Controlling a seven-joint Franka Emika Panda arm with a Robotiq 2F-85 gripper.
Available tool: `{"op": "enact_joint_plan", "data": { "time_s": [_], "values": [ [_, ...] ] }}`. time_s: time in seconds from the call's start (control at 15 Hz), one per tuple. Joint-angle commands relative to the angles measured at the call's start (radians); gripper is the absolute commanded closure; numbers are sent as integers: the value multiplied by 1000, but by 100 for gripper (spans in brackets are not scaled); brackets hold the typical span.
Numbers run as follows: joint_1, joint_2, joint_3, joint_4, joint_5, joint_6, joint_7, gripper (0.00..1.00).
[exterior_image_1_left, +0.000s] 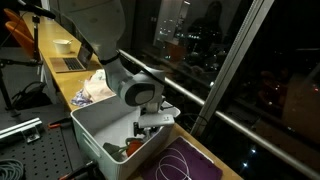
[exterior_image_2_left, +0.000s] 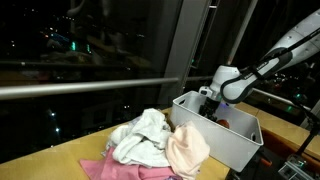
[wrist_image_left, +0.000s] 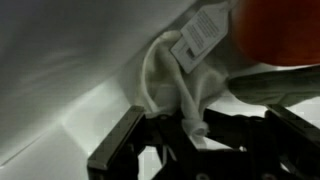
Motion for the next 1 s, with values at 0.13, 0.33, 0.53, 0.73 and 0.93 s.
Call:
{"op": "enact_joint_plan", "data": {
  "time_s": [0.13,0.33,0.53,0.73,0.93],
  "values": [
    [-49,-305,13,-210,24,-17,-26,100],
    [-53,-470,24,-291,84,-28,-30,100],
    [-22,-635,42,-349,224,-78,-65,100],
    [80,-775,39,-390,262,-131,-31,100],
    [203,-854,68,-399,234,-182,55,100]
  ]
}}
